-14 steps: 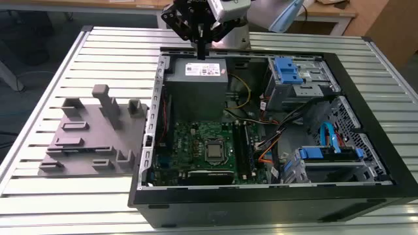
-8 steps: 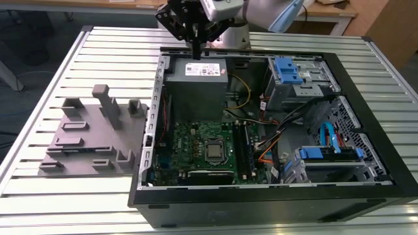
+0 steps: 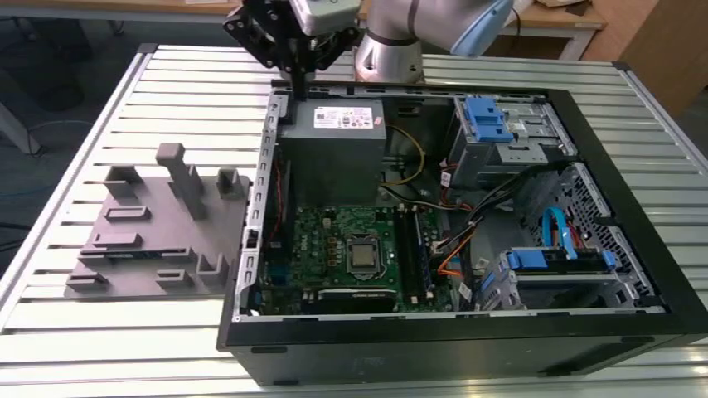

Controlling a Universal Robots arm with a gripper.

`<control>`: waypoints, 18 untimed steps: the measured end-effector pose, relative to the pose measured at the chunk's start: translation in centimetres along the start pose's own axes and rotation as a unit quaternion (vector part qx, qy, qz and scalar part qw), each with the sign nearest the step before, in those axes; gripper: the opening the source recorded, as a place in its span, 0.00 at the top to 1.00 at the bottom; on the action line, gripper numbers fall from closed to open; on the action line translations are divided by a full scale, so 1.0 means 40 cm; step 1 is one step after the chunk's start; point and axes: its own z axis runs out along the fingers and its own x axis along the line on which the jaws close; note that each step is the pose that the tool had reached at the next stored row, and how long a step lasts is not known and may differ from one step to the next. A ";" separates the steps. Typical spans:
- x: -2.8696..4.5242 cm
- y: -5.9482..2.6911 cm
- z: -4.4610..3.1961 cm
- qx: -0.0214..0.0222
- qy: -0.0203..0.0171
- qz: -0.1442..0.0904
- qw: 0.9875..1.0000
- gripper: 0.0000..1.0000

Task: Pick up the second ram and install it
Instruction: 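Reach for the second ram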

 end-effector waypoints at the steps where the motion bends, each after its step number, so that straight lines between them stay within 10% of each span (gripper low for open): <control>1: 0.011 -0.001 0.000 0.000 0.000 0.000 1.000 0.93; 18: 0.151 -0.012 0.001 0.000 0.000 0.000 1.000 0.93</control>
